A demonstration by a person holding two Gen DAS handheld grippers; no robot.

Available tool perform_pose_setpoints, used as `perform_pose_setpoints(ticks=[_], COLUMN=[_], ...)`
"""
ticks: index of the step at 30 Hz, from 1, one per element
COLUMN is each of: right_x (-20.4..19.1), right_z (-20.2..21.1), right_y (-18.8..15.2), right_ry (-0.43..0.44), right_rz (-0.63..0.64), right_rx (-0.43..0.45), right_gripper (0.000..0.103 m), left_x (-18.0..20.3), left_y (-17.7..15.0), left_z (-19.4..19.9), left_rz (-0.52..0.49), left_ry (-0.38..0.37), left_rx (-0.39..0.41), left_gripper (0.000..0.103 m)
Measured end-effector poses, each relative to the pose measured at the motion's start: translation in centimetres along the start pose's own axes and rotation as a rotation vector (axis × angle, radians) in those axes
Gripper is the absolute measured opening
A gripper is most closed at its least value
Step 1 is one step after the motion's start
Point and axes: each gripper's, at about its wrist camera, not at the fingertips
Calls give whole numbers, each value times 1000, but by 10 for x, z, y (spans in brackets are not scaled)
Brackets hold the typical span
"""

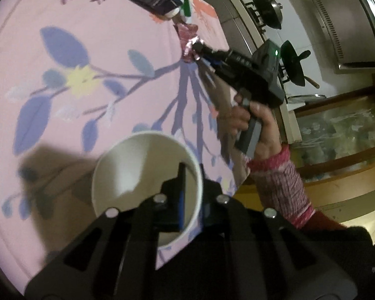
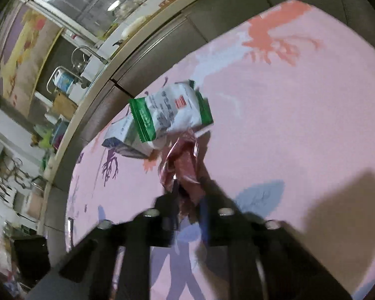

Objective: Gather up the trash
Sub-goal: 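Grasp the red foil wrapper with the right tool while the left tool holds the cup, then carry pink cup and red wrapper to the bin and release both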

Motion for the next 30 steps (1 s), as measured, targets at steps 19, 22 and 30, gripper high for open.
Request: perform_pose_setpoints(ticks=[19, 22, 30], right_x=[20, 39, 110], right_z=[140, 162, 232], right_y=[-95, -96, -93], right_ry=[78, 51, -66], right_rz=[-75, -106, -243], right_rx=[246, 299, 500], right_gripper=[7, 7, 6], left_x=[91, 118, 207], left_y=[65, 80, 121], left_z=[-82, -115, -221], left_rz=[-152, -212, -377], left_ry=[-29, -24, -31], left_rx=[-44, -88, -179], left_gripper=[8, 8, 8])
Point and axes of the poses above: each gripper's, at about its wrist camera, not at the fingertips, and z roughly against the way its jaws point, x to its right, y to its top, and after that the axes turned 3 degrees about x, right-handed
